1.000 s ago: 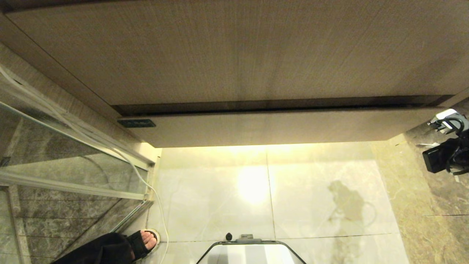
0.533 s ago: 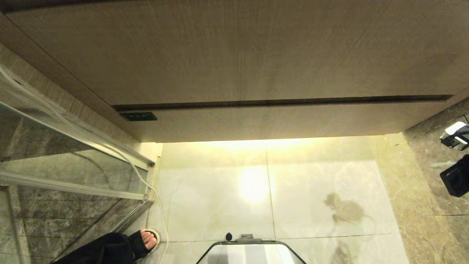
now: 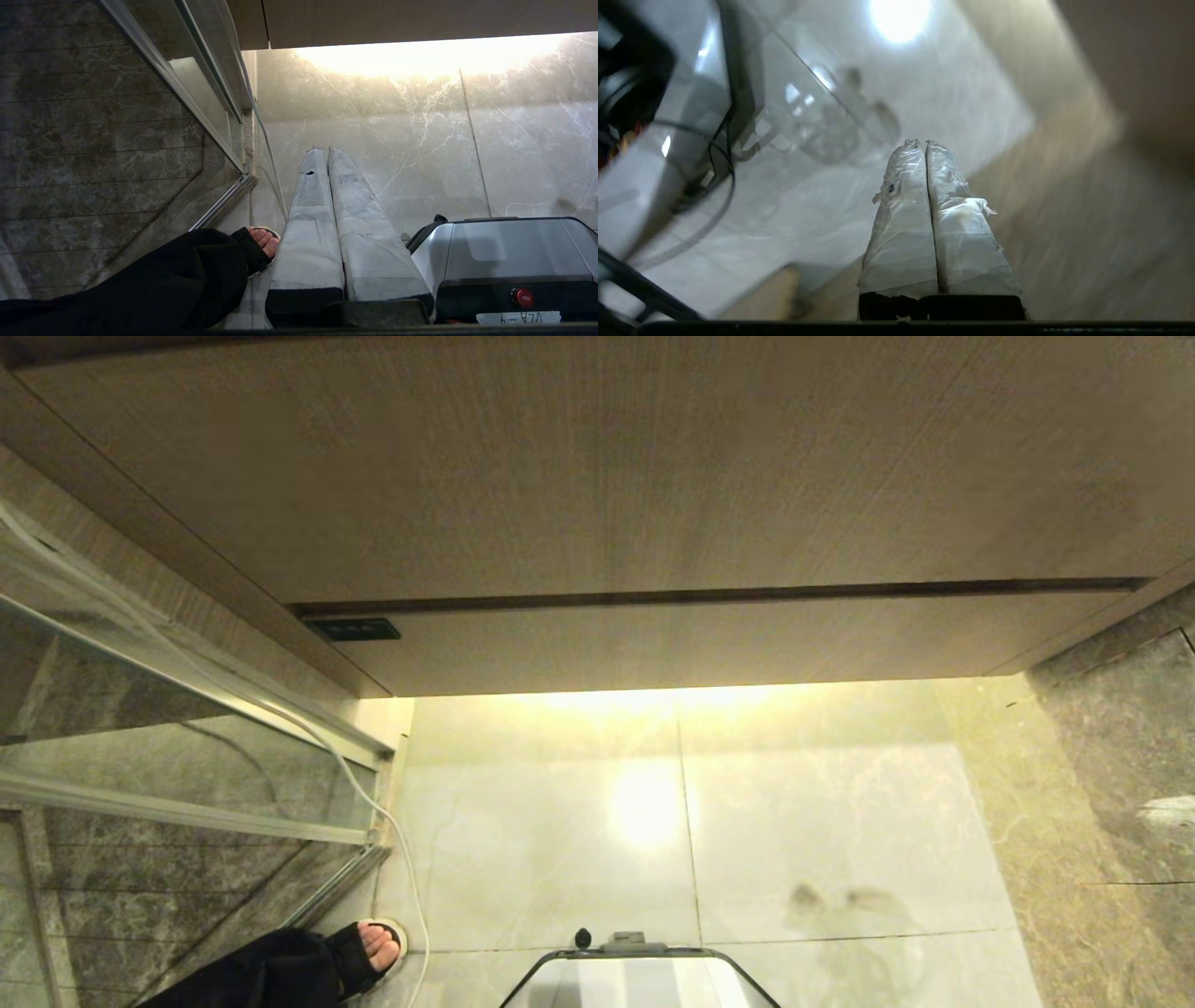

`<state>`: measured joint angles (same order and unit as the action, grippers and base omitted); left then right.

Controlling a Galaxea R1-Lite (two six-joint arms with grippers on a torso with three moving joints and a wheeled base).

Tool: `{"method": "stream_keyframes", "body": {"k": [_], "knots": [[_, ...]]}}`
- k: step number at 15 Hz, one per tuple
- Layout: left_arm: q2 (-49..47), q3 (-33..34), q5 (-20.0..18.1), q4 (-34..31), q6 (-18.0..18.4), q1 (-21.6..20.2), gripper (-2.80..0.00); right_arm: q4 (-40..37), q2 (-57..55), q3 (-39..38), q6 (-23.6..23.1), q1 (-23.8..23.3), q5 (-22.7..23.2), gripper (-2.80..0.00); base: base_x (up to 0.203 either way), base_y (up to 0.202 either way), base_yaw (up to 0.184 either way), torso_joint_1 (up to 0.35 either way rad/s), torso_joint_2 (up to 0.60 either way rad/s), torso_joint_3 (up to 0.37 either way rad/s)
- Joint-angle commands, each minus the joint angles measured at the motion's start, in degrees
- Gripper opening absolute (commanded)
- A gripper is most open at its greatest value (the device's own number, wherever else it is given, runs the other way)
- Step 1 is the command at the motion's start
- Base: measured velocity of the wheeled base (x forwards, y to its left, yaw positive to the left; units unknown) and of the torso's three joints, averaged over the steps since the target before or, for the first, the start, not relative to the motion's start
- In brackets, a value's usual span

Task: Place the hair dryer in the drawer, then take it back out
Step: Pull open the drawer

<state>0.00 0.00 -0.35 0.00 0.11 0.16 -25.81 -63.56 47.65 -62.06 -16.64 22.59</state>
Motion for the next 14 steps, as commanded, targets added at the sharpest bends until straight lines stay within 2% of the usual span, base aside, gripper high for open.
{"method": "stream_keyframes", "body": {"k": [1, 2, 3, 4, 5, 6, 7, 8, 10, 11, 12, 13, 14], "knots": [[0.0, 0.1, 0.0, 0.0, 0.0, 0.0, -2.8, -6.8, -1.1, 6.2, -26.7, 2.7, 8.0, -2.8, 0.0, 0.0, 0.0, 0.0, 0.0, 0.0], [0.0, 0.1, 0.0, 0.0, 0.0, 0.0, -2.8, -10.7, -3.9, 9.3, -36.5, 3.2, 9.1, -2.8, 0.0, 0.0, 0.0, 0.0, 0.0, 0.0], [0.0, 0.1, 0.0, 0.0, 0.0, 0.0, -2.8, -13.4, -7.1, 12.3, -41.8, 3.5, 8.6, -2.8, 0.0, 0.0, 0.0, 0.0, 0.0, 0.0], [0.0, 0.0, 0.0, 0.0, 0.0, 0.0, -2.8, -14.1, -9.5, 13.7, -43.0, 3.9, 7.1, -2.8, 0.0, 0.0, 0.0, 0.0, 0.0, 0.0], [0.0, 0.1, 0.0, 0.0, 0.0, 0.0, -2.8, -13.5, -10.9, 14.4, -41.7, 4.5, 6.1, -2.8, 0.0, 0.0, 0.0, 0.0, 0.0, 0.0], [0.0, 0.0, 0.0, 0.0, 0.0, 0.0, -2.8, -11.6, -12.0, 14.6, -36.4, 5.6, 5.2, -2.8, 0.0, 0.0, 0.0, 0.0, 0.0, 0.0], [0.0, 0.1, 0.0, 0.0, 0.0, 0.0, -2.8, -8.2, -13.0, 14.8, -28.7, 7.8, 2.9, -2.8, 0.0, 0.0, 0.0, 0.0, 0.0, 0.0], [0.0, 0.0, 0.0, 0.0, 0.0, -0.1, -2.8, -3.6, -14.0, 15.0, -21.2, 10.7, -2.5, -2.8, 0.0, 0.0, 0.0, 0.0, 0.0, 0.0], [0.0, 0.0, 0.0, 0.0, 0.0, 0.0, -2.8, 5.3, -15.7, 15.3, -10.7, 16.8, -21.0, -2.8, 0.0, 0.0, 0.0, 0.0, 0.0, 0.0], [0.0, 0.1, 0.0, 0.0, 0.0, 0.0, -2.8, 8.3, -16.2, 15.4, -8.6, 20.8, -33.4, -2.8, 0.0, 0.0, 0.0, 0.0, 0.0, 0.0], [0.0, 0.0, 0.0, 0.0, 0.0, 0.0, -2.8, 10.5, -16.2, 15.1, -7.2, 25.6, -43.2, -2.8, 0.0, 0.0, 0.0, 0.0, 0.0, 0.0], [0.0, 0.0, 0.0, 0.0, 0.0, 0.0, -2.8, 11.7, -15.8, 14.0, -6.3, 28.2, -48.1, -2.8, 0.0, 0.0, 0.0, 0.0, 0.0, 0.0], [0.0, 0.1, 0.0, 0.0, 0.0, 0.0, -2.8, 12.6, -15.1, 11.9, -5.8, 29.4, -48.5, -2.8, 0.0, 0.0, 0.0, 0.0, 0.0, 0.0]]}}
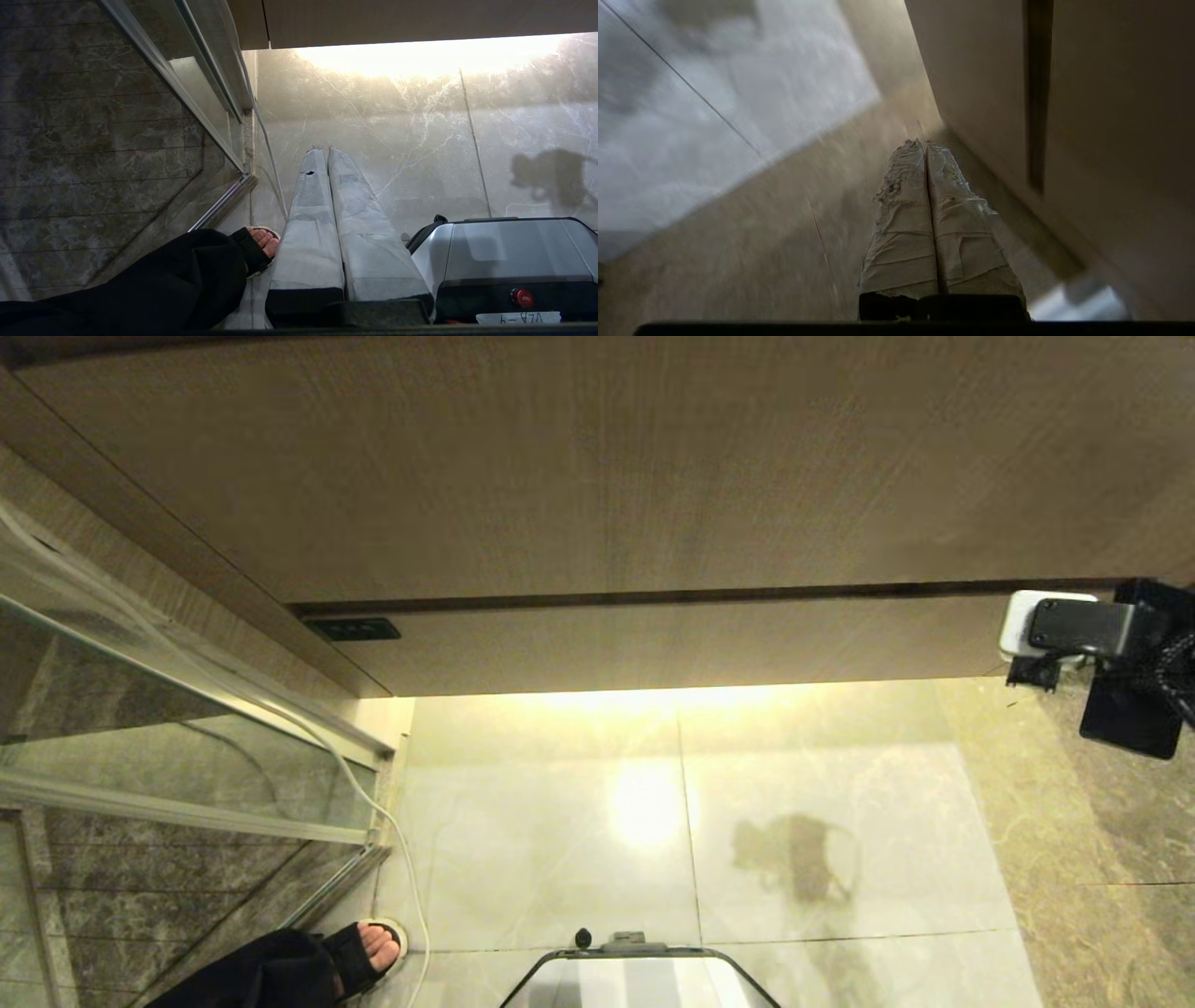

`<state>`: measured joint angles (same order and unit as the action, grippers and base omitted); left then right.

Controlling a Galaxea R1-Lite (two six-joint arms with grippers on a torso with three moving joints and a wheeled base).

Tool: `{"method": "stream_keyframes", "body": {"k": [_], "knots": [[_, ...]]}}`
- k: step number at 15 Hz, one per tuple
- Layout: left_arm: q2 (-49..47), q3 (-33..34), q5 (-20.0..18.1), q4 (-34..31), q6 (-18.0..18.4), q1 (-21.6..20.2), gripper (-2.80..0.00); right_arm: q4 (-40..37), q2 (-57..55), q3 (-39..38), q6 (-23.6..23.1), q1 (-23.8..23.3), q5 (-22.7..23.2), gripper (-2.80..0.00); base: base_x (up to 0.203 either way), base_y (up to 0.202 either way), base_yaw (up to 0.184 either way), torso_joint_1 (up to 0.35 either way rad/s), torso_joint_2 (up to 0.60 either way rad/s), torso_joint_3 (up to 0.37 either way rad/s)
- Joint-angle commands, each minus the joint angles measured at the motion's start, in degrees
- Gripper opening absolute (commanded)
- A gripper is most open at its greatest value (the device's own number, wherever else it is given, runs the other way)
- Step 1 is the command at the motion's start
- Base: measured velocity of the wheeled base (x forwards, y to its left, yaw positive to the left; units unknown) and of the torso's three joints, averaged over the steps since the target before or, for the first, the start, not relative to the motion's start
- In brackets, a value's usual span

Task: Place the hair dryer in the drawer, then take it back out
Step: Pull open the drawer

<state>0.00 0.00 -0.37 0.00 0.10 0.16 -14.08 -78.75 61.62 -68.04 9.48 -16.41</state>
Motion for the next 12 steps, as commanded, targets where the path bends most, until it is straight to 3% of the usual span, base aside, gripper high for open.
{"method": "stream_keyframes", "body": {"k": [1, 3, 5, 7, 8, 9, 12], "knots": [[0.0, 0.1, 0.0, 0.0, 0.0, 0.0, -2.8, 1.9, 1.0, -4.7, 0.6, 4.7, -5.2, -2.8, 0.0, 0.0, 0.0, 0.0, 0.0, 0.0], [0.0, 0.1, 0.0, 0.0, 0.0, -0.1, -2.8, 5.3, 1.8, -9.9, -1.8, 7.6, 10.3, -2.8, 0.0, 0.0, 0.0, 0.0, 0.0, 0.0], [0.0, 0.1, 0.0, 0.0, 0.0, 0.0, -2.8, 12.0, 0.2, -12.0, -7.6, 8.4, 12.8, -2.8, 0.0, 0.0, 0.0, 0.0, 0.0, 0.0], [0.0, 0.1, 0.0, 0.0, 0.0, 0.0, -2.8, 15.8, -0.9, -12.3, -9.8, 8.5, 13.5, -2.8, 0.0, 0.0, 0.0, 0.0, 0.0, 0.0], [0.0, 0.0, 0.0, 0.0, 0.0, 0.0, -2.8, 16.1, -1.0, -12.3, -11.4, 8.5, 13.7, 0.0, 0.0, 0.0, 0.0, 0.0, 0.0, 0.0], [0.0, 0.0, 0.0, 0.0, 0.0, 0.0, -2.8, 16.2, -1.3, -12.6, -13.9, 8.5, 14.0, 0.0, 0.0, 0.0, 0.0, 0.0, 0.0, 0.0], [0.0, 0.1, 0.0, 0.0, 0.0, 0.0, -2.8, 20.4, -4.0, -12.4, -11.6, 9.0, 14.2, 0.0, 0.0, 0.0, 0.0, 0.0, 0.0, 0.0]]}}
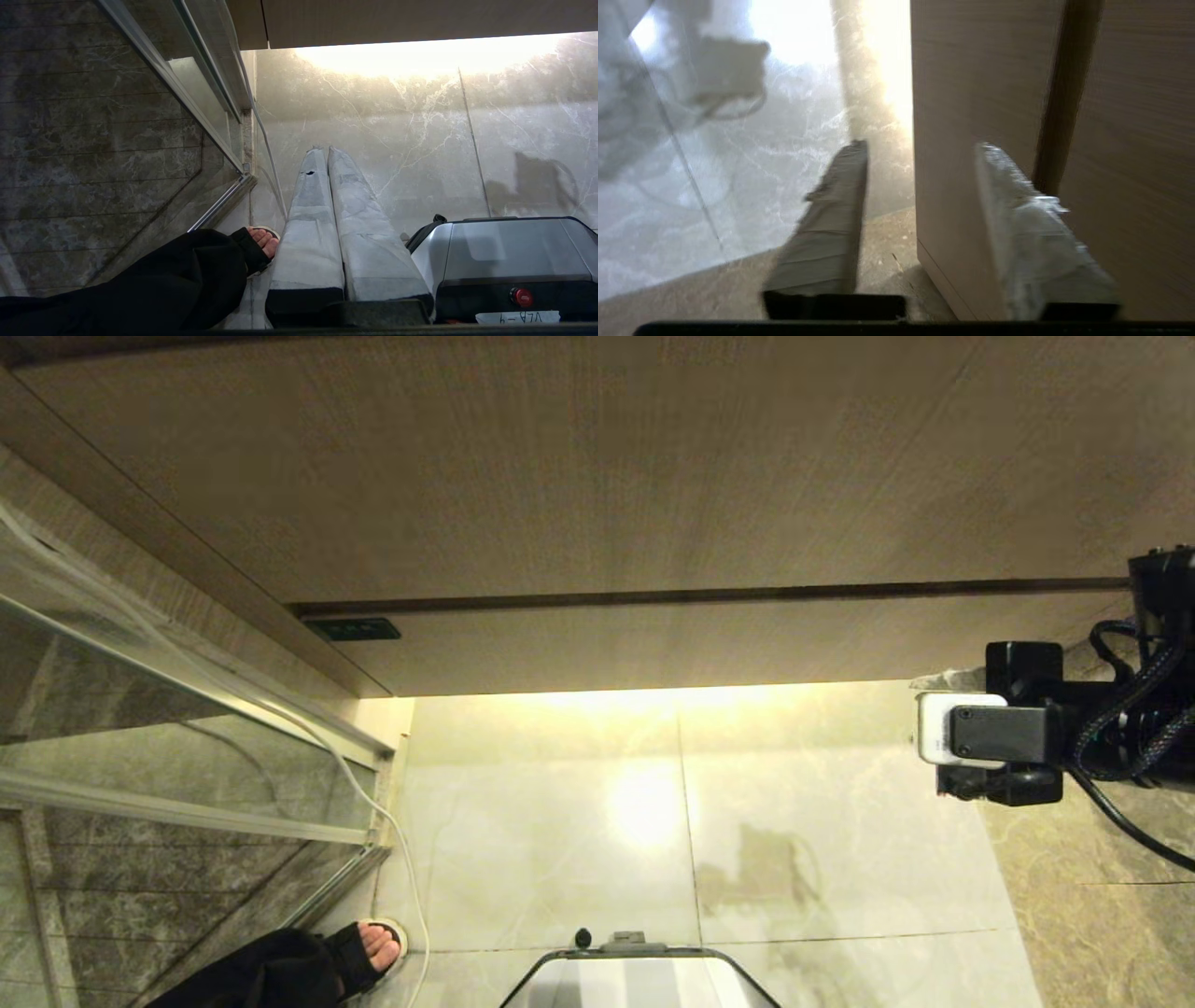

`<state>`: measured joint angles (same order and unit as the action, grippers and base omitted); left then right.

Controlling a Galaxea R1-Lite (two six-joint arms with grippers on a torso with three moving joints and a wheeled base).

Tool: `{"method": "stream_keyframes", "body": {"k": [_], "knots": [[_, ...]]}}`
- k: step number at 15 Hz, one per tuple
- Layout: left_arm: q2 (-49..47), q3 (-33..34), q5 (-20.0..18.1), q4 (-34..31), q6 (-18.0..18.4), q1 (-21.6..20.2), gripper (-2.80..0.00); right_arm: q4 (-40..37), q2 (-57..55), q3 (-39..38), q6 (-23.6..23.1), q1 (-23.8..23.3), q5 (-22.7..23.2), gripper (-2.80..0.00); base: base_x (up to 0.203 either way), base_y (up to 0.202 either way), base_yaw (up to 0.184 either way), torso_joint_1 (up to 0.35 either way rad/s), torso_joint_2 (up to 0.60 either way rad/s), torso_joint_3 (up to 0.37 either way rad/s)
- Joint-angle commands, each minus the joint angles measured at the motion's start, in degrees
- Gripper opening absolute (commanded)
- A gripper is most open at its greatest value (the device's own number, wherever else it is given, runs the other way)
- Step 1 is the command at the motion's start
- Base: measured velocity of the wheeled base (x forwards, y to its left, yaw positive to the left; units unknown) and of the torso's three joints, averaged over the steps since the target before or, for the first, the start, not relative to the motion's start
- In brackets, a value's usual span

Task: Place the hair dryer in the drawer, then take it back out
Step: Pull open the drawer

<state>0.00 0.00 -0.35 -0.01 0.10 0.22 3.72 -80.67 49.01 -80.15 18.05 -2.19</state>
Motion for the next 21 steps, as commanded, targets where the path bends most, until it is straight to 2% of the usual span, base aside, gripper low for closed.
{"method": "stream_keyframes", "body": {"k": [1, 3, 4, 9, 13, 16, 19, 21], "knots": [[0.0, 0.1, 0.0, 0.0, 0.0, 0.0, -2.8, 7.0, -3.3, -0.1, 2.4, 1.5, 0.3, 0.0, 0.0, 0.0, 0.0, 0.0, 0.0, 0.0], [0.0, 0.1, 0.0, 0.0, 0.0, 0.0, -2.8, 15.9, -6.3, -0.1, 5.1, 3.2, 0.4, 0.0, 0.0, 0.0, 0.0, 0.0, 0.0, 0.0], [0.0, 0.1, 0.0, 0.0, 0.0, -0.1, -2.8, 17.8, -7.6, 0.2, 6.5, 3.6, 0.5, 0.0, 0.0, 0.0, 0.0, 0.0, 0.0, 0.0], [0.0, 0.1, 0.0, 0.0, 0.0, 0.0, -2.8, 17.0, -12.3, 0.8, 12.7, 3.4, 3.6, 0.0, 0.0, 0.0, 0.0, 0.0, 0.0, 0.0], [0.0, 0.0, 0.0, 0.0, 0.0, 0.0, -2.8, 17.5, -17.1, 5.2, 12.7, 2.6, 6.6, 0.0, 0.0, 0.0, 0.0, 0.0, 0.0, 0.0], [0.0, 0.1, 0.0, 0.0, 0.0, -0.1, -2.8, 18.0, -21.0, 9.3, 11.1, 0.5, 9.5, 0.0, 0.0, 0.0, 0.0, 0.0, 0.0, 0.0], [0.0, 0.1, 0.0, 0.0, 0.0, 0.0, -2.8, 17.9, -22.9, 10.9, 2.6, -4.4, 19.3, 0.0, 0.0, 0.0, 0.0, 0.0, 0.0, 0.0], [0.0, 0.1, 0.0, 0.0, 0.0, 0.0, -2.8, 17.7, -24.2, 12.3, -2.5, -6.8, 22.3, 0.0, 0.0, 0.0, 0.0, 0.0, 0.0, 0.0]]}}
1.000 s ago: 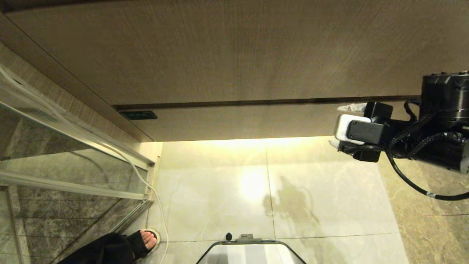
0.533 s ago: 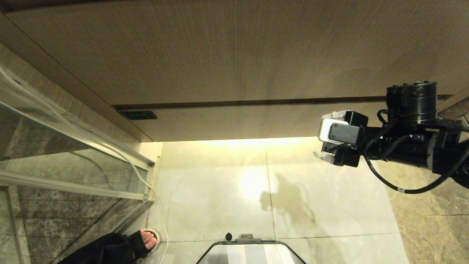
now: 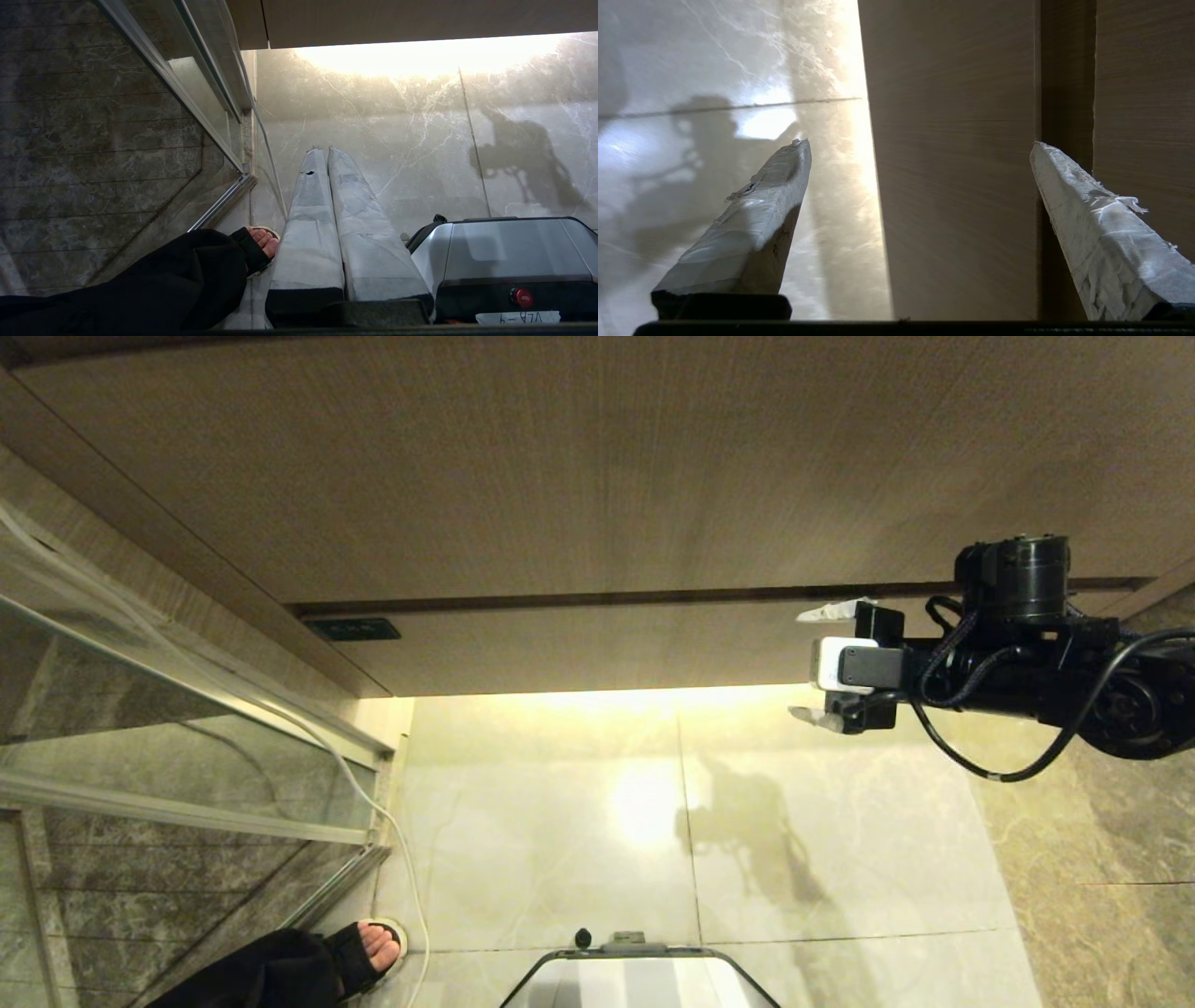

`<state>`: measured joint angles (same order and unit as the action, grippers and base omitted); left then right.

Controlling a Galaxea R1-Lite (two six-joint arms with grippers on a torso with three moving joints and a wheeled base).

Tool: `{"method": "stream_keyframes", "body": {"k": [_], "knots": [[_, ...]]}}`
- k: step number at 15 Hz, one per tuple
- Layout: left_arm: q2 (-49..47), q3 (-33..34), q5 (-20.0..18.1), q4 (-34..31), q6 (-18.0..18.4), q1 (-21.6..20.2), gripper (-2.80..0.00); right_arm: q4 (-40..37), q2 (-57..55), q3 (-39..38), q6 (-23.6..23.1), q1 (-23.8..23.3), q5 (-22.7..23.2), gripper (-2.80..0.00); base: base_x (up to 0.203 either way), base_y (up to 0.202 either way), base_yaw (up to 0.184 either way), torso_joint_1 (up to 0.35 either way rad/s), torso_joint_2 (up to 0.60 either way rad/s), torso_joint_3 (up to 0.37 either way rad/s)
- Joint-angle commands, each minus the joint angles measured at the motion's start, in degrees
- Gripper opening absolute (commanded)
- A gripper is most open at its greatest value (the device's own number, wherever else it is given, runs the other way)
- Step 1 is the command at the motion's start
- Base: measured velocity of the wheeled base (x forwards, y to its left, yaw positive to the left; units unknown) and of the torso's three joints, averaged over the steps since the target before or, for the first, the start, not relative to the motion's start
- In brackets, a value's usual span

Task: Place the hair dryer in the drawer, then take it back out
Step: Pull open the drawer

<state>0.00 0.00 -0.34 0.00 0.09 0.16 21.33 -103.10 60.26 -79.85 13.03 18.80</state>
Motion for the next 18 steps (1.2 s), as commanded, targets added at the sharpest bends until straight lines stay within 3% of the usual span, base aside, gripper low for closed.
{"method": "stream_keyframes", "body": {"k": [1, 13, 18], "knots": [[0.0, 0.0, 0.0, 0.0, 0.0, 0.0, -2.8, 0.1, -2.7, 2.4, -3.2, -2.0, 1.4, 0.0, 0.0, 0.0, 0.0, 0.0, 0.0, 0.0], [0.0, 0.0, 0.0, 0.0, 0.0, 0.0, -2.8, 0.8, -8.6, 9.9, -2.4, -3.7, 1.4, 0.0, 0.0, 0.0, 0.0, 0.0, 0.0, 0.0], [0.0, 0.1, 0.0, 0.0, 0.0, 0.0, -2.8, 0.9, -8.3, 9.7, -1.7, -5.0, 2.6, 0.0, 0.0, 0.0, 0.0, 0.0, 0.0, 0.0]]}}
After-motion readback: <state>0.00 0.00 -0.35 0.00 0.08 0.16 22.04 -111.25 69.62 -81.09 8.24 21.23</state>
